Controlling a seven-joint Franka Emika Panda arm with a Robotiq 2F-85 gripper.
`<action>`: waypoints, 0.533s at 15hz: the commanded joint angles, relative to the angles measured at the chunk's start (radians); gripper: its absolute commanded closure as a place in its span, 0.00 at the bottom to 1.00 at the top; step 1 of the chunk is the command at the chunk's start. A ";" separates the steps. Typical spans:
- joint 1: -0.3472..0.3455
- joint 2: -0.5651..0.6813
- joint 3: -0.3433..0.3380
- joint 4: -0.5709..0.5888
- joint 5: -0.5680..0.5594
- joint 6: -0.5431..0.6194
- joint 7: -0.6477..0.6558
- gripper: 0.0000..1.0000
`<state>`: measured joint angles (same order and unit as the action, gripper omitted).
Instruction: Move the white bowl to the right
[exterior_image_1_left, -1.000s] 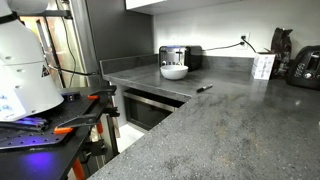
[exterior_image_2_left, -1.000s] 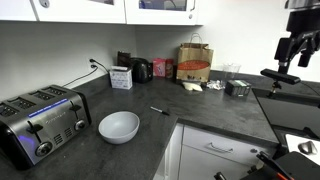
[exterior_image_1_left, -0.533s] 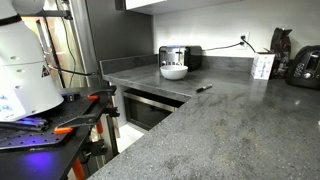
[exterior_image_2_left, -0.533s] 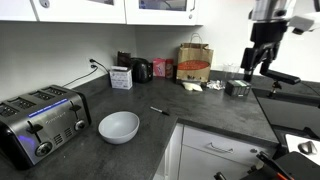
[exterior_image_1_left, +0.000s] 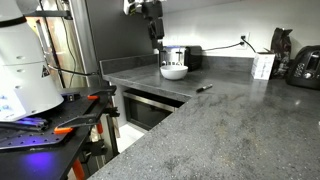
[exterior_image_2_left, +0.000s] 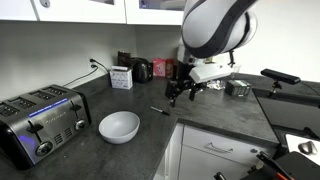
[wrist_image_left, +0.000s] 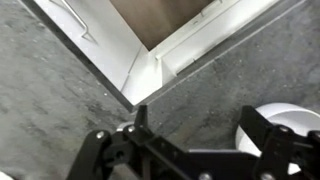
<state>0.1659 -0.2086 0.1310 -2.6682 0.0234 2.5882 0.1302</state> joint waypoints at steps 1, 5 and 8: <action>0.010 0.246 0.041 0.153 0.052 0.088 0.077 0.00; 0.016 0.475 0.065 0.339 0.182 0.051 0.067 0.00; -0.013 0.607 0.115 0.462 0.311 0.033 0.006 0.00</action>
<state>0.1846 0.3061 0.2026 -2.3123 0.2389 2.6725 0.1807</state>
